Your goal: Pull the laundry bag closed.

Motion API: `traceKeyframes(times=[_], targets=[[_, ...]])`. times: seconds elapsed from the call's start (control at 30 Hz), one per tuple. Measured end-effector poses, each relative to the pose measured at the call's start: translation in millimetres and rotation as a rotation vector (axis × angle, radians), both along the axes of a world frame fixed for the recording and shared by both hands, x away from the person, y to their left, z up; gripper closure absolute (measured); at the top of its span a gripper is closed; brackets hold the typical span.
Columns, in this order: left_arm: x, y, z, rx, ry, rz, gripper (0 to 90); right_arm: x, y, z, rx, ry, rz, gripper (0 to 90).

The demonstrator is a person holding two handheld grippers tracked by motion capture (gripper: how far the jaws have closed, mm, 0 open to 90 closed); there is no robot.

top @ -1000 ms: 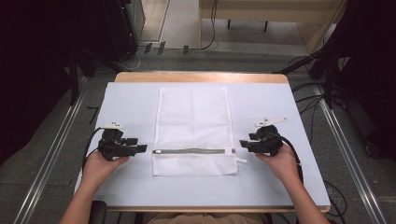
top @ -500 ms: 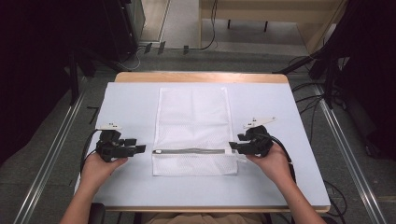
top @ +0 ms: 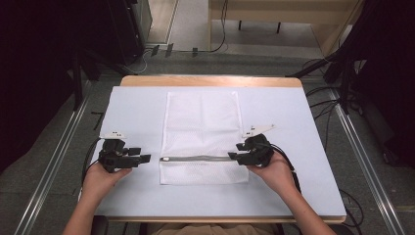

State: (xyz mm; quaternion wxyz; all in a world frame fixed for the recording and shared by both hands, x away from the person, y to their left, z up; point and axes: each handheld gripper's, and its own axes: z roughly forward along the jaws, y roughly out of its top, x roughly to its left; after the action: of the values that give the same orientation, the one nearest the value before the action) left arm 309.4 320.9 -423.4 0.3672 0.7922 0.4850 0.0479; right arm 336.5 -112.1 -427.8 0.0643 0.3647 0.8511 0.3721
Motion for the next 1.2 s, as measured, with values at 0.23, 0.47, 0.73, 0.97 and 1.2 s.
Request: traceKeyframes(times=[0.23,0.47,0.73,0.97,1.2], targets=[[0.7,3.1,0.2,-0.002,-0.001,0.009,39.6,-4.3,16.7,0.0,0.009,0.001,0.041,54.0],[2.1,3.5,-0.6,0.002,0.004,0.010,39.2,1.4,33.8,9.3,0.015,-0.003,0.078,54.6],[4.8,1.1,-0.9,-0.003,0.001,0.000,39.1,9.3,63.2,18.0,0.016,-0.013,0.118,55.2],[7.5,0.6,-0.7,-0.003,0.005,-0.004,39.1,13.3,83.8,17.5,0.019,-0.005,0.145,55.6],[8.7,0.4,-0.6,-0.009,0.001,-0.002,39.1,14.8,104.9,17.5,0.020,-0.005,0.174,56.5]])
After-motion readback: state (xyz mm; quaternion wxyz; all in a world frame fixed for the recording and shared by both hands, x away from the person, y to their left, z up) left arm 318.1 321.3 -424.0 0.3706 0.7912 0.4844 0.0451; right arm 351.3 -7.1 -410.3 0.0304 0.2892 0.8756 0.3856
